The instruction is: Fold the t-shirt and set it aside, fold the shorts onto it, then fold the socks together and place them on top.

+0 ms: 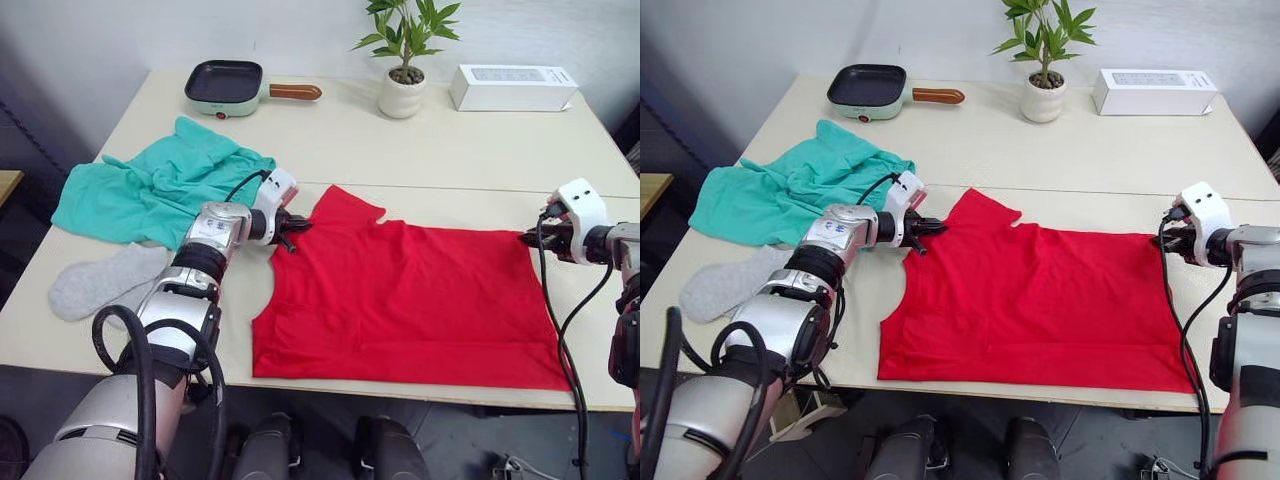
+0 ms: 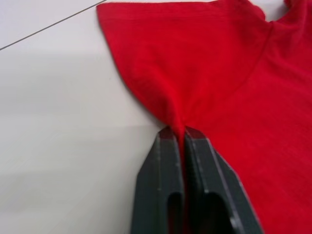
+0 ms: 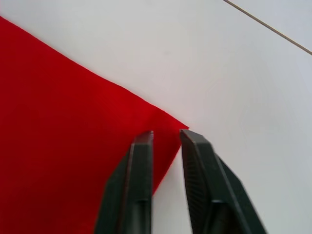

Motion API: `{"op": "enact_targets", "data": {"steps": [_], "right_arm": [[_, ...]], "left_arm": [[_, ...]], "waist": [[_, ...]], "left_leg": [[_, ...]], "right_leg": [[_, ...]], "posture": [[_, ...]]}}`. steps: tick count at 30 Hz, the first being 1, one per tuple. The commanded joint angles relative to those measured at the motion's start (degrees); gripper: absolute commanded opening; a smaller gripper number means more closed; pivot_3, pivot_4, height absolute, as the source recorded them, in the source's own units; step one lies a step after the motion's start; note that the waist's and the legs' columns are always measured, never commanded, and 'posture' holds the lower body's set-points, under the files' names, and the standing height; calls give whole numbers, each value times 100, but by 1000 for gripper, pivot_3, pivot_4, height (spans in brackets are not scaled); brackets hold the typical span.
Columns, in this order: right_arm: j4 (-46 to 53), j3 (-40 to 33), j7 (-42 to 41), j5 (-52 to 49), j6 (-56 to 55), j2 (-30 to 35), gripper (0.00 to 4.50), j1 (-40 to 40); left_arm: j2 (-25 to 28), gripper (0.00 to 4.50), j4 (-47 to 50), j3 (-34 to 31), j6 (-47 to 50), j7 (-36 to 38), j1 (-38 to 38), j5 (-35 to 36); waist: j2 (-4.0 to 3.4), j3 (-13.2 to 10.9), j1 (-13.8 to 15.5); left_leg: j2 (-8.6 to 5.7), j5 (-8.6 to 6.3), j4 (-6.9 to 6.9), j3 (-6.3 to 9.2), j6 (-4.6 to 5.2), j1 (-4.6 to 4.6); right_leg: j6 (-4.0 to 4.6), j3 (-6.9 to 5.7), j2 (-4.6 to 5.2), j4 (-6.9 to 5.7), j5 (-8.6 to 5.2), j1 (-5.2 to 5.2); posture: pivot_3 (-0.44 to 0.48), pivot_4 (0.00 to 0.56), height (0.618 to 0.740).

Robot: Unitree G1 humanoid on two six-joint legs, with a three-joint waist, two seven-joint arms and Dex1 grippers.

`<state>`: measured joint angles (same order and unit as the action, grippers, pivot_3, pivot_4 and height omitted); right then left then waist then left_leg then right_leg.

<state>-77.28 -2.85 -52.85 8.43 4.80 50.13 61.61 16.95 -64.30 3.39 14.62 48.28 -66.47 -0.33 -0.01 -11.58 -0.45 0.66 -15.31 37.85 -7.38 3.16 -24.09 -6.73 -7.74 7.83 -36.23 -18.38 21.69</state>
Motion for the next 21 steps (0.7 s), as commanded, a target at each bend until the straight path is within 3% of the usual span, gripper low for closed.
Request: {"op": "enact_targets", "data": {"steps": [1,4,12,16,21], "right_arm": [[30,-78,216,-9,39,35,2248,63],[10,-50,261,11,114,-97,3198,110],[-33,-45,436,66,301,-375,3198,214],[-61,-172,660,-18,556,-450,2350,244],[-60,-580,511,-351,868,-539,490,259]], "left_arm": [[99,0,461,88,95,165,183,-45],[173,0,734,190,156,237,343,-127],[368,0,1173,260,369,225,543,-149],[456,0,1370,279,486,276,645,-148],[499,0,1585,304,607,304,740,-146]], "waist": [[0,0,-4],[0,0,-33],[0,0,-119],[-1,0,-138],[0,0,-126]], "left_leg": [[0,0,0,0,0,0],[1,0,1,0,0,0],[1,0,8,3,0,3],[4,0,10,3,0,5],[4,0,11,2,0,5]], "right_leg": [[0,0,0,-1,0,0],[0,0,0,-2,0,0],[0,1,1,-20,0,0],[0,3,0,-25,0,0],[0,5,1,-26,0,0]], "posture": [[0,150,740],[0,150,740],[0,150,740],[0,150,740],[0,150,740]]}}
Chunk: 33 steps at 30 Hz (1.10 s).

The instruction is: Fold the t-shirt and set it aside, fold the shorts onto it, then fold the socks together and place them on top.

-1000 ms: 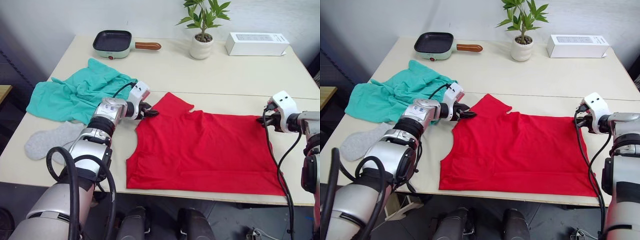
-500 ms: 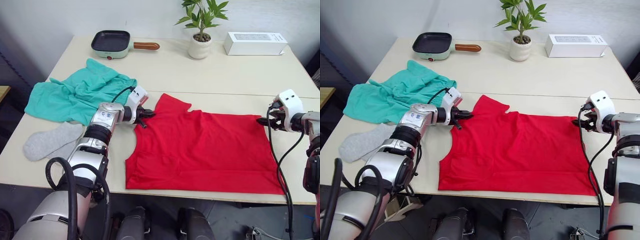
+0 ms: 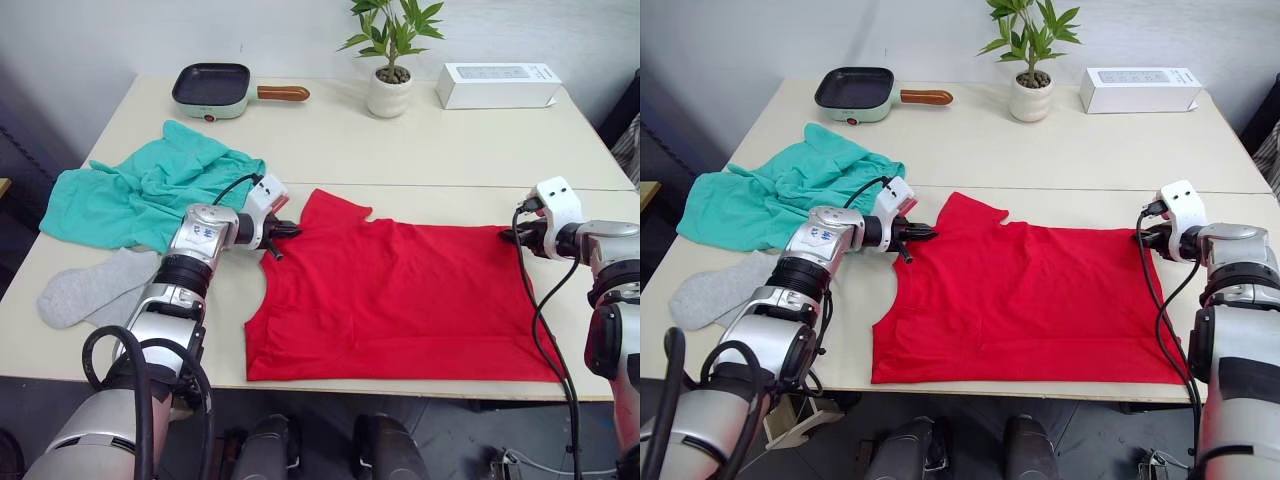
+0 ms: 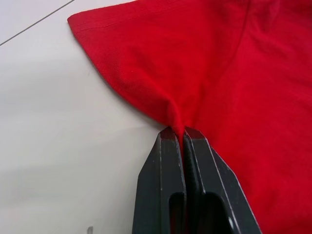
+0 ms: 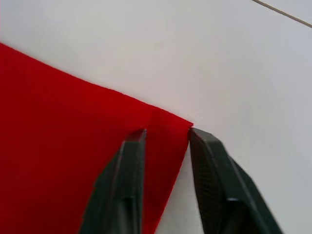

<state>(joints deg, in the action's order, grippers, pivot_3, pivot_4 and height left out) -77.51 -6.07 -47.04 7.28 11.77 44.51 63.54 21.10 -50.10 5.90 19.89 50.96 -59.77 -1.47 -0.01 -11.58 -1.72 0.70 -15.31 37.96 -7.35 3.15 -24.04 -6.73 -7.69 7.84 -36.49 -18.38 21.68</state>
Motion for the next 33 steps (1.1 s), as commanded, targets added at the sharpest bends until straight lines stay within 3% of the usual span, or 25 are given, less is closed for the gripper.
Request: {"op": "enact_targets", "data": {"steps": [1,12,21,26,33], "right_arm": [[-31,-286,-80,-244,188,16,137,60],[102,-246,-353,-189,-899,278,36,-159],[255,-768,-926,-806,-1449,576,36,-575],[374,-877,-1361,-1014,-1478,753,36,-836],[738,-1031,-2048,-1386,-1370,936,36,-1317]], "left_arm": [[94,0,194,57,99,42,82,-29],[57,0,348,-130,-385,-30,144,182],[83,0,699,-335,-1180,-492,129,256],[336,0,1689,-237,-641,60,514,419],[748,0,3551,-236,270,237,1559,627]], "waist": [[0,0,2],[0,0,-1],[0,0,17],[0,0,12],[0,0,10]], "left_leg": [[0,0,0,0,0,0],[0,0,0,-1,0,0],[-5,0,3,0,1,-2],[-5,-1,2,0,1,-2],[0,-1,2,2,1,-1]], "right_leg": [[0,0,0,0,0,0],[0,1,0,0,0,0],[0,-2,6,-1,0,1],[0,-2,5,0,0,1],[0,9,2,-1,0,1]], "posture": [[0,150,740],[0,150,740],[0,150,740],[0,150,740],[0,150,740]]}}
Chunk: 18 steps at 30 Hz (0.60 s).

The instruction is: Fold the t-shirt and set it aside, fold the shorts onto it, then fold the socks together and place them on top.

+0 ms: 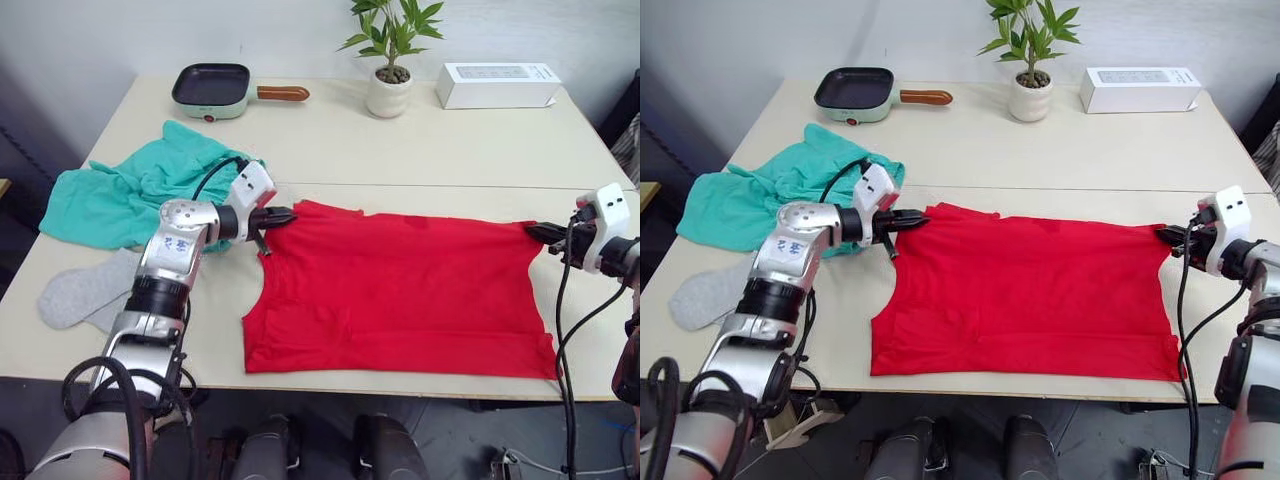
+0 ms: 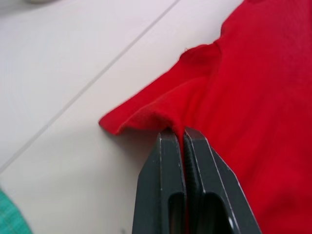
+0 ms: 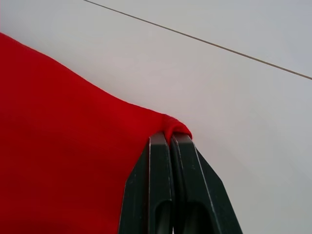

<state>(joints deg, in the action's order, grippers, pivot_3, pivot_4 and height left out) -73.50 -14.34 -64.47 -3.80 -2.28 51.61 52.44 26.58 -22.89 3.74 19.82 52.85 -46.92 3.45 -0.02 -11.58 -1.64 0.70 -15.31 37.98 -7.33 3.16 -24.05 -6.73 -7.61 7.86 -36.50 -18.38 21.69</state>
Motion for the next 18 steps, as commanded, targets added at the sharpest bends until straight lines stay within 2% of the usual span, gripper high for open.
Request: {"op": "enact_targets", "data": {"steps": [1,11,18], "right_arm": [[410,-219,-377,-328,33,242,36,-317],[1474,-260,-557,-644,170,110,36,-1677],[2050,-236,-252,-719,336,106,36,-2369]], "left_arm": [[242,0,1032,-8,368,33,402,143],[353,0,2287,26,1089,-244,1196,321],[543,0,2472,112,1432,-214,1361,382]], "waist": [[0,0,5],[0,0,69],[0,1,122]], "left_leg": [[0,0,0,2,0,0],[-5,-1,10,18,1,0],[-4,-1,11,19,1,2]], "right_leg": [[0,4,0,1,0,-1],[0,18,13,4,0,-17],[0,18,11,3,0,-18]], "posture": [[0,150,740],[0,150,740],[0,150,740]]}}
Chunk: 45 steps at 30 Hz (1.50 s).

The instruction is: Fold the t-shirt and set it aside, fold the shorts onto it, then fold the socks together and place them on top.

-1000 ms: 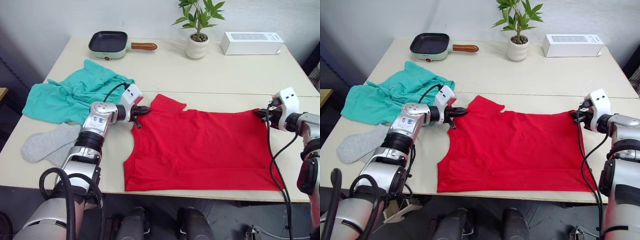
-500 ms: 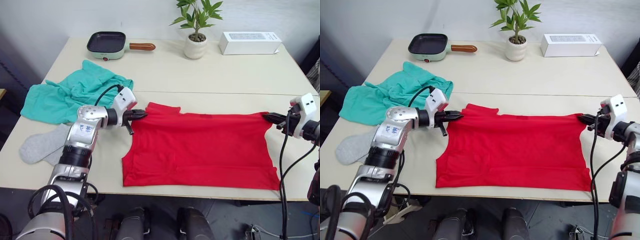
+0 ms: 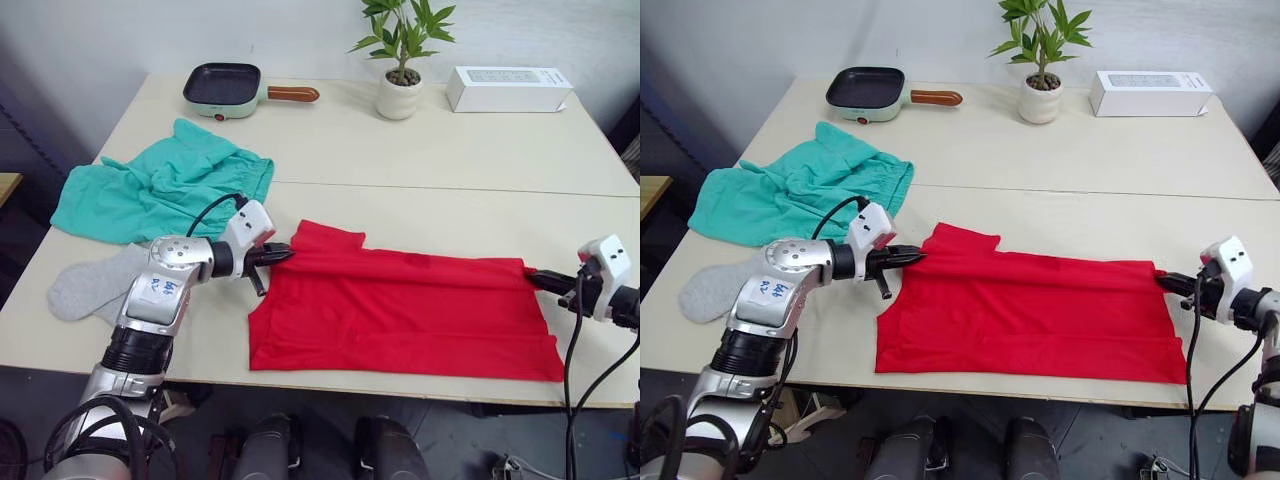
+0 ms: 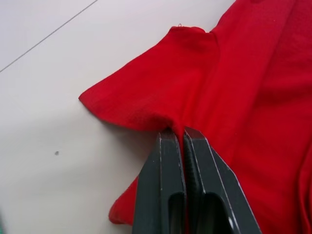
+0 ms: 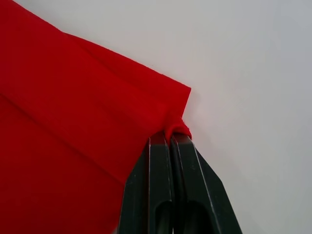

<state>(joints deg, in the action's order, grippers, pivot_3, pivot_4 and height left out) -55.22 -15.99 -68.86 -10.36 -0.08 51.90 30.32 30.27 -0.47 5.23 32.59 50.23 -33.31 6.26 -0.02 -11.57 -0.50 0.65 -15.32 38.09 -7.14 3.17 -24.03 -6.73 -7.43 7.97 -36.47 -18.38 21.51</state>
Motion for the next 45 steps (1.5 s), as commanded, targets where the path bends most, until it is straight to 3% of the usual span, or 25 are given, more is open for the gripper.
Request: {"op": "enact_targets", "data": {"steps": [1,2,5,9,14,16,20,28,35,37,39,45], "right_arm": [[332,-71,116,-113,236,110,199,-231],[416,-92,106,-152,203,127,404,-292],[701,-118,93,-200,190,243,1309,-463],[1008,-121,-71,-217,210,582,2734,-602],[882,-7,-272,-190,347,905,4474,-203],[774,154,-416,-115,483,929,4500,83],[628,407,-585,-6,675,907,4500,438],[39,823,-443,332,147,715,4500,936],[-270,1071,-661,522,133,682,4500,1209],[-295,1108,-724,555,186,708,4500,1217],[-313,1133,-765,604,219,734,4107,1208],[-413,1129,-808,686,315,760,2138,1179]], "left_arm": [[222,0,226,-45,251,111,-17,160],[258,0,227,-61,350,165,-39,229],[503,734,253,-93,954,467,-211,545],[1080,2018,280,165,1542,1154,-478,855],[977,3636,-490,163,1816,1115,-1325,963],[679,4224,-1252,191,1728,834,-1842,812],[142,4224,-2503,235,1483,503,-2529,650],[-1046,4224,-5317,528,-286,-245,-3439,-217],[-1551,4224,-6265,552,-1073,-251,-3410,-583],[-1607,3601,-6295,505,-1151,-220,-3365,-601],[-1631,2996,-6293,471,-1151,-171,-3334,-608],[-1649,1128,-6077,422,-1105,-51,-3150,-624]], "waist": [[0,0,14],[1,1,22],[1,1,27],[1,1,32],[1,1,41],[1,1,41],[1,1,39],[4,0,41],[3,1,59],[3,2,64],[3,2,63],[3,2,52]], "left_leg": [[1,0,0,0,0,0],[1,0,1,0,0,0],[1,0,1,0,0,1],[0,0,2,0,0,-1],[-2,0,8,0,0,-1],[-2,1,10,1,0,1],[-2,1,8,-3,1,1],[-6,0,7,-10,4,-4],[-10,0,11,-12,4,-1],[-11,0,16,-8,6,-2],[-15,0,16,-4,7,-2],[-18,-1,15,-3,8,-2]], "right_leg": [[0,0,0,0,0,0],[0,1,0,0,0,0],[0,1,0,-1,0,0],[0,0,0,-1,0,1],[1,2,2,-1,-1,0],[1,1,1,-5,-1,-1],[1,-5,-4,-7,-1,1],[0,-35,-4,-4,0,6],[0,-35,4,-10,0,8],[0,-34,8,-15,0,6],[0,-34,13,-15,0,5],[0,-35,15,-17,0,5]], "posture": [[0,150,740],[0,150,740],[0,150,740],[0,150,740],[0,150,740],[0,150,740],[0,150,740],[0,150,740],[0,150,740],[0,150,740],[0,150,740],[0,150,740]]}}
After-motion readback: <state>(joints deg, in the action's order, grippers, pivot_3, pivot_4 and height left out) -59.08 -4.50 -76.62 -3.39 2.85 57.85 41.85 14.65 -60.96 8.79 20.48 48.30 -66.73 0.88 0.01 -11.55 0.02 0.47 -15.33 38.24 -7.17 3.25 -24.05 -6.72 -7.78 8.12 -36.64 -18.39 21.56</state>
